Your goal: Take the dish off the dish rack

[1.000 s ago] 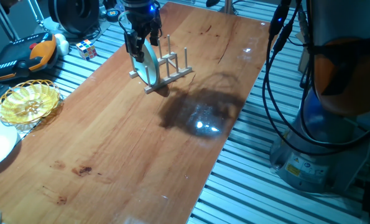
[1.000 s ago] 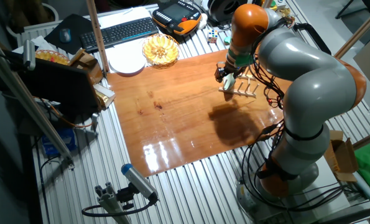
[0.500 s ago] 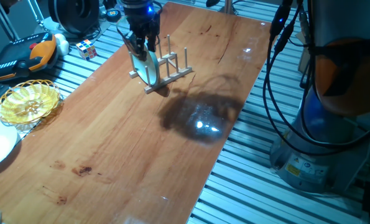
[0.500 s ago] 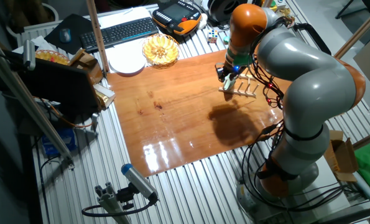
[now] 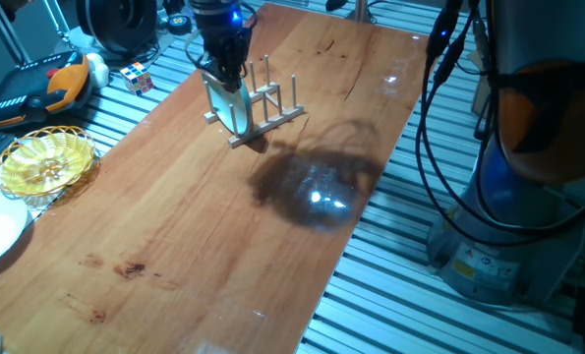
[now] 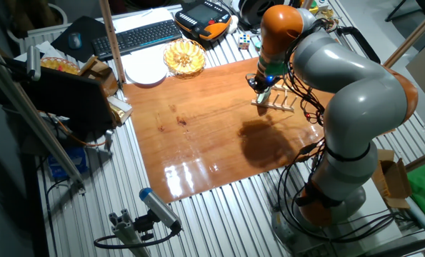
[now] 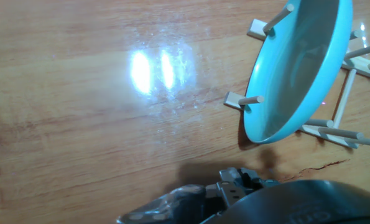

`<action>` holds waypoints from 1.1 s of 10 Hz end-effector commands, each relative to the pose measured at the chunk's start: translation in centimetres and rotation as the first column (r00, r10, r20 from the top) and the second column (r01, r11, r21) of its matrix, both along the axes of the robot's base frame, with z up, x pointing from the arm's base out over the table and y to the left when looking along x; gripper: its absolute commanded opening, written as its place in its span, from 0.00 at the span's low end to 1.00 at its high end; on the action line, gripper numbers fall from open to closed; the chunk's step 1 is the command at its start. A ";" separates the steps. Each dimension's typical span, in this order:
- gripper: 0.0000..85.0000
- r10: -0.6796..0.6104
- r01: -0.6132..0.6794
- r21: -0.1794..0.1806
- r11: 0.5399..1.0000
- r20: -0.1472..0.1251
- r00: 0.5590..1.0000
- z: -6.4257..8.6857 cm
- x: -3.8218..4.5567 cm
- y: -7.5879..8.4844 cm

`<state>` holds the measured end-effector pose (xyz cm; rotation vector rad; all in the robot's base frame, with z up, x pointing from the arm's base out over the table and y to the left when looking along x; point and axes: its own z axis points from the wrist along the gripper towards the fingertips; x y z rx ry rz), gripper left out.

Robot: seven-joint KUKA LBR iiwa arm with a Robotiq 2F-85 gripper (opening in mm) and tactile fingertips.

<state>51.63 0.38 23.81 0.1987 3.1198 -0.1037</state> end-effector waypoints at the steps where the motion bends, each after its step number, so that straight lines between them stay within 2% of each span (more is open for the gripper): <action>1: 0.01 -0.010 0.010 -0.010 1.000 0.000 1.000 0.0 0.02 0.0; 3: 0.01 -0.038 0.038 -0.040 0.998 0.000 0.999 0.0 0.05 0.0; 7: 0.01 -0.046 0.046 -0.078 0.996 0.003 0.999 0.0 0.34 -0.5; 9: 0.01 -0.026 0.027 -0.099 0.995 0.011 1.000 -0.1 1.15 -1.4; 11: 0.01 -0.019 0.020 -0.106 0.994 0.012 1.000 -0.2 2.20 -2.3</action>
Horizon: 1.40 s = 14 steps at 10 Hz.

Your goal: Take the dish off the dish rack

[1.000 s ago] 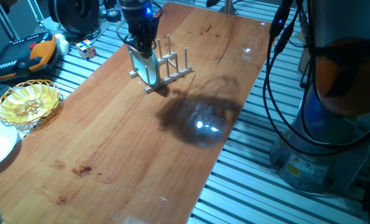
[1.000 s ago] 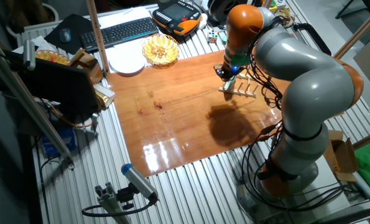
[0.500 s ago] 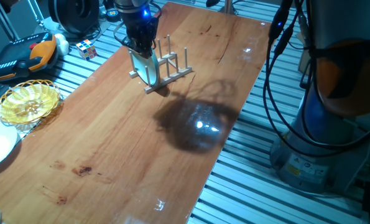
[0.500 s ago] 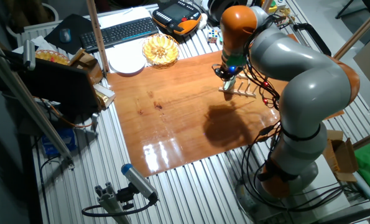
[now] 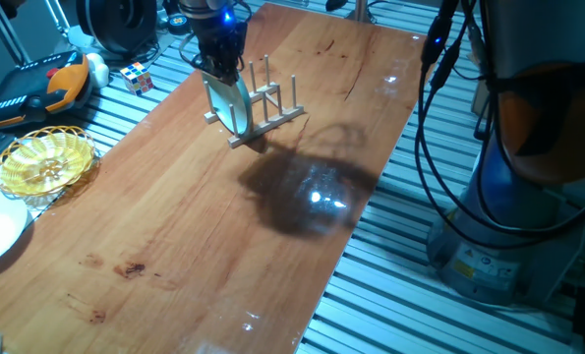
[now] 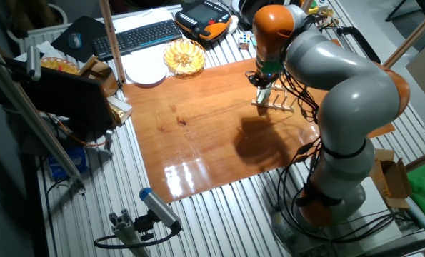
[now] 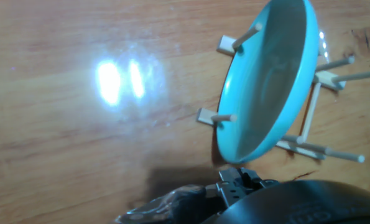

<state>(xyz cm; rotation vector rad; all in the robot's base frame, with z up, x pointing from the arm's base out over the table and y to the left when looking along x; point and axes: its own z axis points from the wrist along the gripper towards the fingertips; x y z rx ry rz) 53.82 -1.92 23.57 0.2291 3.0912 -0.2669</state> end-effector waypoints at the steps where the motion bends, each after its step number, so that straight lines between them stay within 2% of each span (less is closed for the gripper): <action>1: 0.01 -0.008 0.008 -0.015 1.000 0.002 1.000 -0.1 0.22 -0.1; 2: 0.01 -0.021 0.021 -0.039 0.999 0.003 1.000 -0.2 0.39 -0.2; 6: 0.01 -0.060 0.060 -0.065 0.996 0.004 0.998 0.0 0.88 -0.2; 8: 0.01 -0.065 0.066 -0.100 0.993 0.009 0.998 0.3 1.35 0.1; 9: 0.01 -0.074 0.075 -0.105 0.992 0.012 0.997 0.3 1.66 0.1; 11: 0.01 -0.114 0.114 -0.087 0.990 0.010 0.993 0.4 2.00 -0.2; 14: 0.01 -0.148 0.147 -0.093 0.985 -0.005 0.989 0.2 2.31 -0.2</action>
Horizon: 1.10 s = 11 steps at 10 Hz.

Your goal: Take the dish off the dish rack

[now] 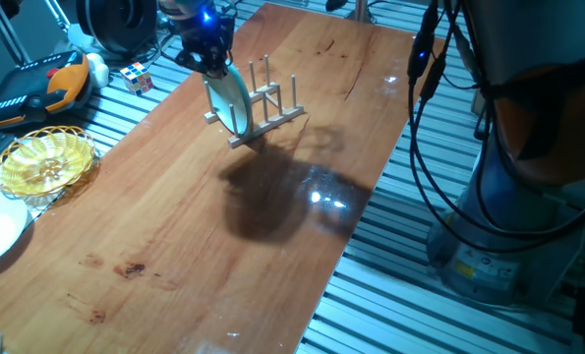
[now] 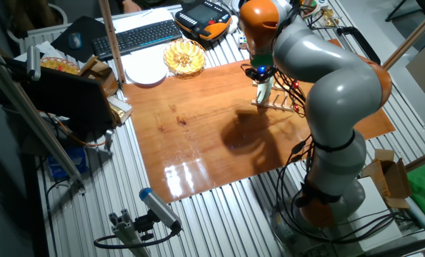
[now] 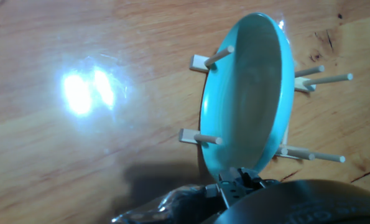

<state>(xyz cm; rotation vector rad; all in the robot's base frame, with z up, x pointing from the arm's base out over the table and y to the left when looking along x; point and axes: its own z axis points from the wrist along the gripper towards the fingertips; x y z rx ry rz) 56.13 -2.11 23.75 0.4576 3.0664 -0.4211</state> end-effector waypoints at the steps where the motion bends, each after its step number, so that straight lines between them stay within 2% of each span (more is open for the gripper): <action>1: 0.01 0.000 0.000 -0.012 1.000 0.000 1.000 0.0 0.05 0.0; 3: 0.01 -0.002 0.002 -0.032 0.999 -0.005 1.000 -0.2 0.26 -0.1; 8: 0.01 -0.008 0.007 -0.050 0.999 -0.028 1.000 -0.8 0.70 -0.4; 11: 0.01 -0.013 0.010 -0.067 0.998 -0.034 0.999 -0.8 0.70 -0.6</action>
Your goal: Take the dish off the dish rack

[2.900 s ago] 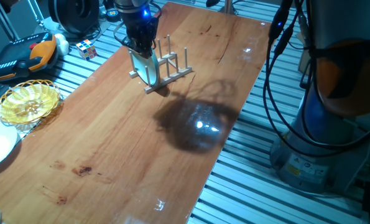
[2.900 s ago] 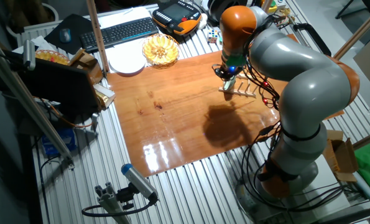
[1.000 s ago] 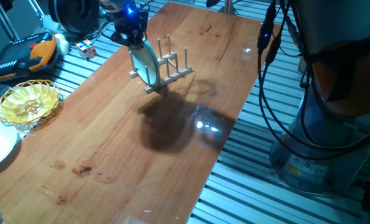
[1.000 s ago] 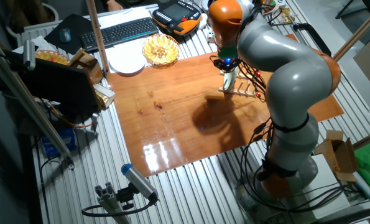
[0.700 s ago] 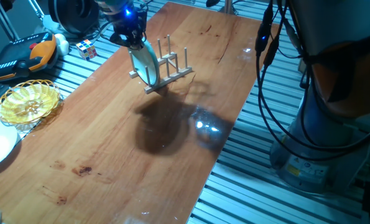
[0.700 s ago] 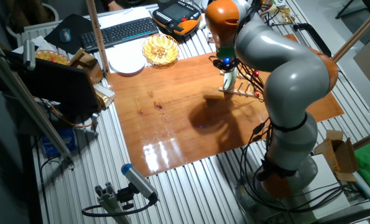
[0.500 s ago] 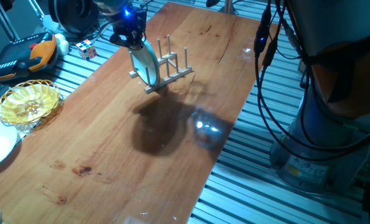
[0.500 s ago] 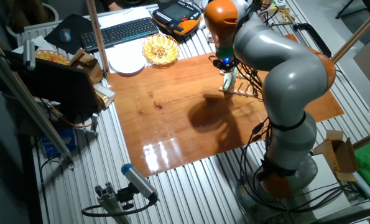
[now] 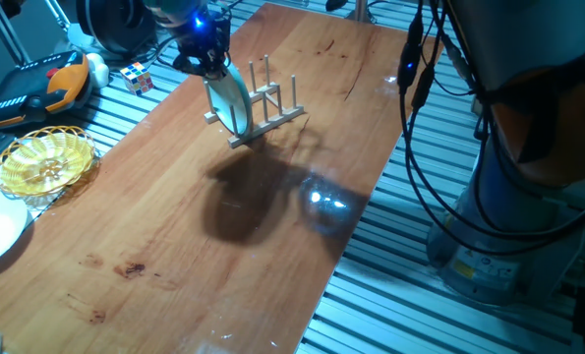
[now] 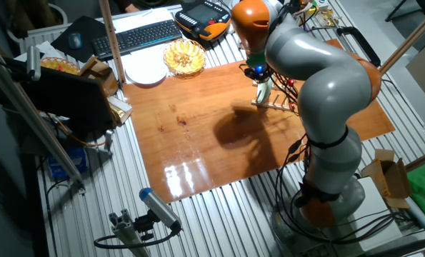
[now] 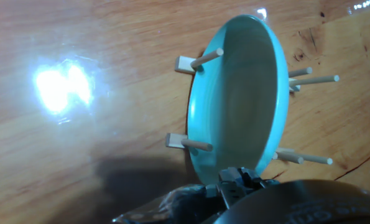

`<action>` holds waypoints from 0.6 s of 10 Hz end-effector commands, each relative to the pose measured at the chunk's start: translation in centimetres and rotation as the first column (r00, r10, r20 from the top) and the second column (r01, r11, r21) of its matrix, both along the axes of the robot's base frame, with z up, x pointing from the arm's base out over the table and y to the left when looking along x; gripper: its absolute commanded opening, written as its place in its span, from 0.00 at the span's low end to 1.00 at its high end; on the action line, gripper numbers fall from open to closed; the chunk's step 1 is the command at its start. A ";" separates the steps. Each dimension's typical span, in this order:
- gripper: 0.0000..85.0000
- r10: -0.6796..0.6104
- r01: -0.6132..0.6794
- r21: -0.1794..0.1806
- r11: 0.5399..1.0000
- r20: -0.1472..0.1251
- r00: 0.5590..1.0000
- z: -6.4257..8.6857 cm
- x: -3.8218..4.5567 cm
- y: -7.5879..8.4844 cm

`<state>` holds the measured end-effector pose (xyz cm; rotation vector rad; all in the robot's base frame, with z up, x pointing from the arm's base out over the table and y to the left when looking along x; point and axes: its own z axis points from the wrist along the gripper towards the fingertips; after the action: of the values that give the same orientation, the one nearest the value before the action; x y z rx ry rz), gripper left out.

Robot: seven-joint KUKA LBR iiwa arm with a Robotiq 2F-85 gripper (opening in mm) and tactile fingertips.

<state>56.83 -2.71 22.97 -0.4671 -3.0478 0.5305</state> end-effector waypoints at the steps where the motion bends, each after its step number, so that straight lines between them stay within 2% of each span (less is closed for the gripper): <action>1: 0.01 0.000 0.000 0.016 1.000 0.000 1.000 0.0 0.00 0.0; 2: 0.01 0.000 0.000 0.058 0.998 0.000 1.000 0.0 0.00 0.0; 4: 0.01 0.006 -0.005 0.051 0.999 -0.029 1.000 0.0 0.00 0.0; 6: 0.01 -0.021 0.022 0.052 0.998 -0.029 0.999 0.0 0.00 0.0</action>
<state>56.84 -2.72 23.00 -0.4898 -3.0171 0.4629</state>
